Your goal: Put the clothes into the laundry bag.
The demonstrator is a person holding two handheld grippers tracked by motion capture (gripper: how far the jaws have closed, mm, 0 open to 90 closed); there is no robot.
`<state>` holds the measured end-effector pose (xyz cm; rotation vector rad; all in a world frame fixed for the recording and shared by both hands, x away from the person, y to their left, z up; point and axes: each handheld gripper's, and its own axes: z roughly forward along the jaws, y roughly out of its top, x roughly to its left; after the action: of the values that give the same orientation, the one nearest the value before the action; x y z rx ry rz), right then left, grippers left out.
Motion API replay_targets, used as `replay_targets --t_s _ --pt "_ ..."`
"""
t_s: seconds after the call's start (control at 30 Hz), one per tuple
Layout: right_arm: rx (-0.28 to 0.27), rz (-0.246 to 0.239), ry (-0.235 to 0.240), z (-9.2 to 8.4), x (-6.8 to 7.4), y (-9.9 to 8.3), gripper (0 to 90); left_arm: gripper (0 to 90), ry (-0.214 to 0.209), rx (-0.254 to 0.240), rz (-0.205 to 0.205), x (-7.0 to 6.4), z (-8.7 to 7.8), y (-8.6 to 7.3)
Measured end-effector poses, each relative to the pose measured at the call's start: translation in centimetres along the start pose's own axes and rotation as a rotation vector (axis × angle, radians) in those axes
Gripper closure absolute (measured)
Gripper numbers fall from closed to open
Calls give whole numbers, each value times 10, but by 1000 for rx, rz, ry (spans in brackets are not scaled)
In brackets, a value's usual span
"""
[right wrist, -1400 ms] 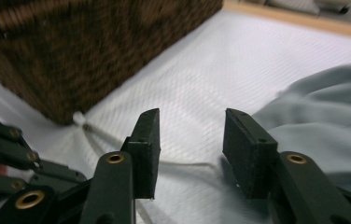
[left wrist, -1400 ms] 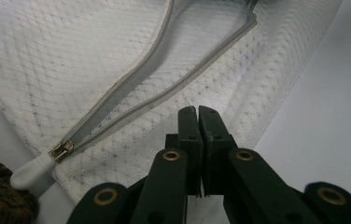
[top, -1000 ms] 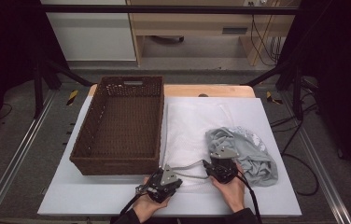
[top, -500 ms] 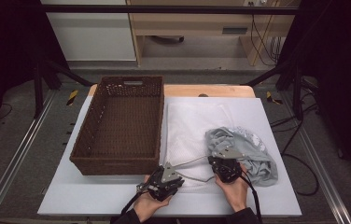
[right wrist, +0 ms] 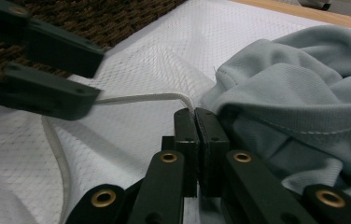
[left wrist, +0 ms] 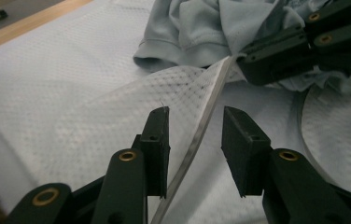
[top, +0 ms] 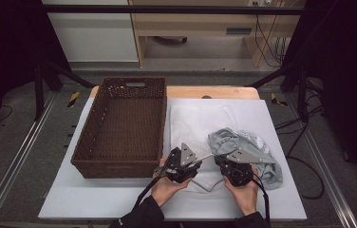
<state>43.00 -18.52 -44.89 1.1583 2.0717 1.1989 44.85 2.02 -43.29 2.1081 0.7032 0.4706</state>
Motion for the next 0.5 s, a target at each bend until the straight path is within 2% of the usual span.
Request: replay_targets --t_s 0.03,0.17,0.2,0.23,0.27,0.3,0.4,0.5 --pt "-3 8 10 -1 -1 0 885 637 15 8 26 -2 10 3" --pt "-10 13 16 -1 -2 -1 886 695 -9 26 26 -2 24 2" --pt "-10 13 16 -1 -2 -1 886 695 -3 35 33 -3 27 1" --pt "-5 15 22 -1 -2 -1 885 780 -7 44 44 -4 30 0" --pt "-2 14 20 -1 -1 -1 885 823 -12 43 45 -4 30 -1" --pt "0 11 17 -1 -1 -1 883 875 -35 35 29 -2 29 -2" --pt "4 7 25 -1 -1 -2 874 881 -53 29 8 1 27 -2" --pt "26 14 45 -2 0 -3 778 881 -70 26 -25 7 24 -2"
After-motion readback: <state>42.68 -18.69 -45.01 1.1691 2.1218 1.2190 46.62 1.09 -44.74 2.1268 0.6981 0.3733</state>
